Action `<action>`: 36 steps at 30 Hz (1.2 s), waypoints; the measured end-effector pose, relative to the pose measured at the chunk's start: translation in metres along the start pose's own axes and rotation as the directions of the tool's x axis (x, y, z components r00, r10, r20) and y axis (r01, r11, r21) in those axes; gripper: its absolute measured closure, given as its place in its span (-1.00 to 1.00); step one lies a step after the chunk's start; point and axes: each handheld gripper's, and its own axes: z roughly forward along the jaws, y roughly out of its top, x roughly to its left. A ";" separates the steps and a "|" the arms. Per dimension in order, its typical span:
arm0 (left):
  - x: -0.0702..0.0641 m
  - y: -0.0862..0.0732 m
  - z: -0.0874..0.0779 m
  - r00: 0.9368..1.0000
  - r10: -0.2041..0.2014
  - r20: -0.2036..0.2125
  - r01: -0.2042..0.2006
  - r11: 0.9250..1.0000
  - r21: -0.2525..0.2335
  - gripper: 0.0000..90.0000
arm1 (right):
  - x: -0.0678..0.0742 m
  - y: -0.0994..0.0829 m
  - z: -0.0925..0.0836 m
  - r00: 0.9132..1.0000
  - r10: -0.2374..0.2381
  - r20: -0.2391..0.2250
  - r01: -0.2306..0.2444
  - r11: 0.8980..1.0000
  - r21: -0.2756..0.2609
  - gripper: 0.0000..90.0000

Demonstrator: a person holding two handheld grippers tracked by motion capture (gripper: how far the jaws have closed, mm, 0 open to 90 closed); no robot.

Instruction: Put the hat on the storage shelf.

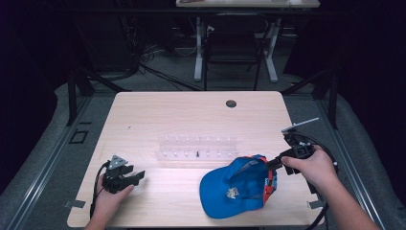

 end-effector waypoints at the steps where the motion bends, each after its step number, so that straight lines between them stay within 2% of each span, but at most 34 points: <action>1: 0.000 0.000 0.000 1.000 0.000 0.000 0.000 1.000 -0.001 -0.04 | 0.002 0.001 -0.002 1.000 -0.011 -0.005 0.011 1.000 0.008 0.72; 5: 0.000 0.000 0.000 1.000 0.001 -0.001 -0.001 1.000 0.001 -0.04 | 0.012 0.005 -0.008 1.000 -0.016 0.015 0.016 1.000 0.002 0.72; 10: 0.000 0.000 -0.001 1.000 0.000 0.002 0.000 1.000 0.011 -0.04 | 0.024 0.010 -0.014 0.997 -0.036 0.063 0.034 0.999 0.036 0.72; 13: 0.000 0.000 0.000 1.000 0.002 -0.002 -0.002 1.000 0.003 -0.04 | 0.034 0.014 -0.019 0.995 -0.045 0.090 0.042 0.998 0.038 0.72; 21: -0.001 0.000 -0.001 1.000 0.006 0.004 -0.006 1.000 0.006 -0.04 | 0.052 0.021 -0.030 0.987 -0.021 0.157 0.017 0.999 0.027 0.72; 26: -0.001 0.000 -0.001 1.000 0.004 0.004 -0.004 1.000 0.005 -0.04 | 0.061 0.025 -0.034 0.987 -0.020 0.157 0.016 1.000 0.027 0.73; 29: 0.000 0.000 -0.001 1.000 0.004 0.007 -0.004 1.000 0.012 -0.04 | 0.066 0.028 -0.039 0.989 -0.030 0.143 0.023 0.999 0.048 0.73; 31: 0.000 0.001 -0.001 1.000 0.004 0.007 -0.004 1.000 0.011 -0.04 | 0.070 0.030 -0.042 0.992 -0.008 0.129 0.005 1.000 0.026 0.73; 32: -0.001 0.000 -0.001 1.000 0.004 0.007 -0.004 1.000 0.010 -0.04 | 0.071 0.032 -0.045 0.992 -0.017 0.128 0.012 0.999 0.039 0.73; 36: -0.001 0.000 -0.001 1.000 0.004 0.003 -0.004 1.000 0.005 -0.04 | 0.076 0.035 -0.052 0.993 0.002 0.116 -0.006 0.999 0.036 0.73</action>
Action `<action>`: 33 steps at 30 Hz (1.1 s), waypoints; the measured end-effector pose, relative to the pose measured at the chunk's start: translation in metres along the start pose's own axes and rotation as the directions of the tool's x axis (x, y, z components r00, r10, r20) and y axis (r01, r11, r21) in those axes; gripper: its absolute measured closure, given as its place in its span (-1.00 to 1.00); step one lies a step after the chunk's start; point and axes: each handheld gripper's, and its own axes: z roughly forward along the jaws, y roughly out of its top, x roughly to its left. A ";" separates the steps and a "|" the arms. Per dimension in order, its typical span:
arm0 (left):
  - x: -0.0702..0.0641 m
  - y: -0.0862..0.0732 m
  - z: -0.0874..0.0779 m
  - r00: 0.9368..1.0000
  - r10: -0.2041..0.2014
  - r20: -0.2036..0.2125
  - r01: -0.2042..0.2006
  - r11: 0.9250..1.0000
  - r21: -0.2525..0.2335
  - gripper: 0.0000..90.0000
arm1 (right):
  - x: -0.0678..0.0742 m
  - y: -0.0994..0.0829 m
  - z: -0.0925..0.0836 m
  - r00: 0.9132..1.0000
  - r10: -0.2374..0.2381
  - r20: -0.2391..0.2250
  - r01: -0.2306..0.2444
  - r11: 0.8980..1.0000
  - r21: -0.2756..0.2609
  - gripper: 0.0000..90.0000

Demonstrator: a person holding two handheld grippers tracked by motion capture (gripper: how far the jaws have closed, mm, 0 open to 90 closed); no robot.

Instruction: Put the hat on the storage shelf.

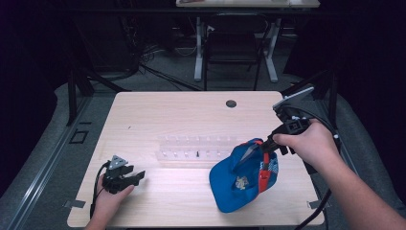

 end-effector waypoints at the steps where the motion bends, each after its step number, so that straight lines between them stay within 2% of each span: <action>1: 0.000 0.000 0.000 1.000 0.000 0.000 0.000 1.000 0.000 -0.04 | 0.000 0.000 -0.001 1.000 0.015 -0.014 -0.015 1.000 -0.010 0.73; 5: 0.000 0.000 0.000 1.000 0.000 0.000 0.000 1.000 0.000 -0.04 | -0.002 0.003 -0.009 0.996 0.059 -0.066 -0.059 0.998 0.002 0.73; 7: 0.000 0.000 0.000 1.000 0.001 -0.001 -0.001 1.000 0.001 -0.04 | -0.003 0.005 -0.012 0.991 0.089 -0.103 -0.090 0.996 -0.003 0.73; 9: 0.000 0.000 0.000 1.000 0.001 -0.001 -0.001 1.000 0.001 -0.04 | -0.007 0.006 -0.015 0.984 0.103 -0.145 -0.103 0.995 0.006 0.73; 10: 0.000 0.000 0.000 1.000 0.001 -0.001 -0.001 1.000 0.001 -0.04 | -0.008 0.007 -0.016 0.973 0.133 -0.186 -0.136 0.991 -0.003 0.73; 11: 0.000 0.000 0.000 1.000 0.001 -0.001 -0.001 1.000 0.001 -0.04 | -0.008 0.007 -0.016 0.973 0.133 -0.186 -0.136 0.991 -0.003 0.73; 12: 0.000 0.000 0.000 1.000 0.001 -0.002 -0.001 1.000 0.001 -0.04 | -0.011 0.007 -0.017 0.966 0.137 -0.218 -0.139 0.990 0.009 0.73; 13: 0.000 0.000 0.000 1.000 0.001 -0.002 -0.001 1.000 0.001 -0.04 | -0.011 0.007 -0.017 0.966 0.137 -0.218 -0.139 0.990 0.009 0.73; 14: 0.000 0.000 0.000 1.000 0.001 -0.002 -0.001 1.000 0.001 -0.04 | -0.011 0.007 -0.016 0.962 0.146 -0.230 -0.152 0.988 -0.009 0.73; 16: 0.000 0.000 0.000 1.000 0.002 -0.001 -0.002 1.000 0.002 -0.04 | -0.013 0.008 -0.017 0.955 0.155 -0.254 -0.160 0.987 0.003 0.73; 17: 0.000 0.000 0.000 1.000 0.003 -0.001 -0.003 1.000 0.003 -0.04 | -0.013 0.008 -0.016 0.949 0.173 -0.264 -0.180 0.984 -0.005 0.73; 19: 0.000 0.000 0.000 1.000 0.003 -0.001 -0.003 1.000 0.002 -0.04 | -0.017 0.009 -0.017 0.944 0.162 -0.289 -0.168 0.986 0.004 0.73; 21: 0.000 0.000 0.000 1.000 0.002 -0.001 -0.002 1.000 0.002 -0.04 | -0.018 0.010 -0.018 0.932 0.170 -0.321 -0.181 0.984 -0.003 0.73; 23: 0.000 0.000 0.000 1.000 0.002 -0.001 -0.002 1.000 0.004 -0.04 | -0.019 0.011 -0.019 0.925 0.148 -0.349 -0.171 0.985 -0.033 0.73; 24: 0.000 0.000 0.001 1.000 0.003 -0.001 -0.003 1.000 0.003 -0.04 | -0.019 0.011 -0.020 0.918 0.156 -0.366 -0.180 0.983 -0.030 0.73; 27: 0.000 0.000 0.001 1.000 0.003 0.001 -0.003 1.000 0.005 -0.04 | -0.018 0.012 -0.023 0.907 0.144 -0.397 -0.182 0.981 -0.061 0.73; 28: 0.000 0.000 0.001 1.000 0.003 0.001 -0.003 1.000 0.006 -0.04 | -0.016 0.013 -0.026 0.897 0.141 -0.419 -0.186 0.980 -0.070 0.73; 29: 0.000 0.000 0.001 1.000 0.003 0.001 -0.003 1.000 0.006 -0.04 | -0.016 0.013 -0.026 0.897 0.141 -0.419 -0.186 0.980 -0.070 0.73; 30: 0.000 0.000 0.001 1.000 0.002 0.001 -0.002 1.000 0.005 -0.04 | -0.015 0.014 -0.027 0.892 0.134 -0.431 -0.186 0.979 -0.080 0.73; 33: 0.000 0.000 0.001 1.000 0.002 0.002 -0.002 1.000 0.005 -0.04 | -0.010 0.019 -0.029 0.872 0.117 -0.475 -0.193 0.974 -0.114 0.73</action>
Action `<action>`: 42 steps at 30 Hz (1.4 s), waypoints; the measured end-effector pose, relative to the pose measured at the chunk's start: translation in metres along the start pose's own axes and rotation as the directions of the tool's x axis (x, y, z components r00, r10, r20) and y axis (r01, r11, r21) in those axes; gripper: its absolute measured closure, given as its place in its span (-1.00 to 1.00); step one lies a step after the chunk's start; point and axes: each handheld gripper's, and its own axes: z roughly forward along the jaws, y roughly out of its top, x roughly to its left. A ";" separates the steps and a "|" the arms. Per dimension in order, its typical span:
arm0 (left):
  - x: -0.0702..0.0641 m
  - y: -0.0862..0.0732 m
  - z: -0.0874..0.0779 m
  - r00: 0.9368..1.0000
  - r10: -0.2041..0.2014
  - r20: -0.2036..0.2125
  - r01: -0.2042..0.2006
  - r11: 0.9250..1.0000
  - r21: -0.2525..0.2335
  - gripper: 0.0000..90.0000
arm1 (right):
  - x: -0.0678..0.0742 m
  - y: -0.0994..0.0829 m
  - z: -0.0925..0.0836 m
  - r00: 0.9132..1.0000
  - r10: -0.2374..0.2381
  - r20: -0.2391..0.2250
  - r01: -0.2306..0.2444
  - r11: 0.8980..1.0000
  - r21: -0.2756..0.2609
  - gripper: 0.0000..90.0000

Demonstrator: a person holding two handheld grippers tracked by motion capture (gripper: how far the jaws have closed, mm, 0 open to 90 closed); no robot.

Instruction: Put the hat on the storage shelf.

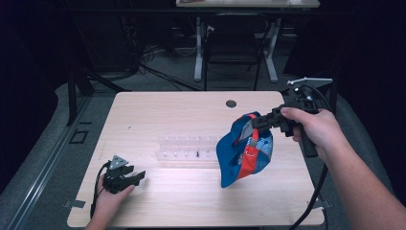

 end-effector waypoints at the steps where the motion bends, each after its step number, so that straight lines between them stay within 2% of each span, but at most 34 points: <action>1: 0.000 0.000 0.000 1.000 0.000 0.000 0.000 1.000 0.000 -0.04 | 0.000 0.000 0.000 1.000 0.000 0.000 0.000 1.000 0.000 0.73; 11: 0.000 0.000 0.000 1.000 -0.001 0.001 0.001 1.000 -0.001 -0.04 | 0.007 0.017 -0.004 0.996 -0.004 -0.093 -0.001 0.998 -0.060 0.73; 16: 0.000 0.000 0.000 1.000 -0.002 0.001 0.002 1.000 0.001 -0.04 | 0.008 0.024 -0.003 0.993 -0.005 -0.116 -0.006 0.996 -0.092 0.73; 21: 0.000 0.000 0.000 1.000 -0.002 -0.001 0.002 1.000 -0.001 -0.04 | 0.007 0.031 0.001 0.991 -0.001 -0.136 -0.013 0.995 -0.102 0.73; 31: 0.001 0.001 0.000 1.000 -0.001 0.004 0.001 1.000 0.005 -0.04 | 0.013 0.043 0.021 0.986 -0.004 -0.170 -0.021 0.989 -0.143 0.73; 42: 0.000 0.001 0.001 1.000 -0.001 0.003 0.001 1.000 -0.004 -0.04 | 0.024 0.051 0.048 0.980 -0.013 -0.198 -0.015 0.990 -0.139 0.73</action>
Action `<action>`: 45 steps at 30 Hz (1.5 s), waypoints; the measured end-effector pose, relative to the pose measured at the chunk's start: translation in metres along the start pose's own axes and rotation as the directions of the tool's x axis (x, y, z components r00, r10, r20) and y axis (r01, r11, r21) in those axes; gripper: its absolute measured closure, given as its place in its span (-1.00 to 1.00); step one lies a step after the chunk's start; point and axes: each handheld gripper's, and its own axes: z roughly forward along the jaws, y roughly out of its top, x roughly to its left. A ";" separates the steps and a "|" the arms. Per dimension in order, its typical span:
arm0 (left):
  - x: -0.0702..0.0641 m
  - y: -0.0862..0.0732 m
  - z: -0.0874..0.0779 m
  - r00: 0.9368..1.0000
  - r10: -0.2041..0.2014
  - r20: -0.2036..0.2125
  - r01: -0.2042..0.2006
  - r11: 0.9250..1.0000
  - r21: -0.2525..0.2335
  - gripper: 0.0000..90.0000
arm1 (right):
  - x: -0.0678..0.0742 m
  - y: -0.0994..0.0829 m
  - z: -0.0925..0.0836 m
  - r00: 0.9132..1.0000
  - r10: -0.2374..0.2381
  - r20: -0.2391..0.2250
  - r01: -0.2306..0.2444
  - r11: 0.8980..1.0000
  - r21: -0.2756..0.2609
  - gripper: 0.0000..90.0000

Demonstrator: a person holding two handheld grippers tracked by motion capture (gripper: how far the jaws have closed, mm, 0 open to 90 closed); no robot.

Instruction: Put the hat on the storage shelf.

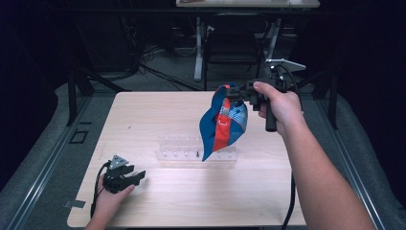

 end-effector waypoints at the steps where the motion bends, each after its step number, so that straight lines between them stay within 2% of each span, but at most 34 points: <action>1: 0.000 0.000 0.000 1.000 0.004 0.000 -0.004 1.000 0.000 -0.04 | 0.000 0.000 0.003 1.000 0.003 0.000 -0.003 1.000 -0.001 0.73; 8: 0.001 0.000 -0.001 1.000 0.000 0.006 0.000 1.000 0.005 -0.04 | 0.000 0.003 0.020 1.000 0.005 0.002 -0.005 1.000 -0.003 0.73; 11: 0.001 0.000 -0.001 1.000 0.000 0.006 0.000 1.000 0.004 -0.04 | -0.006 0.004 0.025 1.000 0.012 0.013 -0.012 1.000 -0.007 0.73; 20: 0.001 0.001 -0.001 1.000 0.002 0.005 -0.002 1.000 0.004 -0.04 | -0.013 0.005 0.030 0.999 0.027 0.033 -0.026 0.999 -0.019 0.73; 32: 0.001 0.001 -0.001 1.000 0.002 0.006 -0.002 1.000 0.003 -0.04 | -0.016 0.003 0.042 1.000 0.017 0.017 -0.017 1.000 -0.008 0.72; 37: 0.000 0.000 0.000 1.000 0.005 0.002 -0.005 1.000 -0.003 -0.04 | -0.026 0.001 0.049 0.999 0.029 0.036 -0.029 1.000 0.009 0.72; 45: 0.000 0.001 0.001 1.000 0.006 -0.001 -0.006 1.000 0.002 -0.04 | -0.027 -0.002 0.056 0.999 0.031 0.035 -0.032 0.999 0.026 0.72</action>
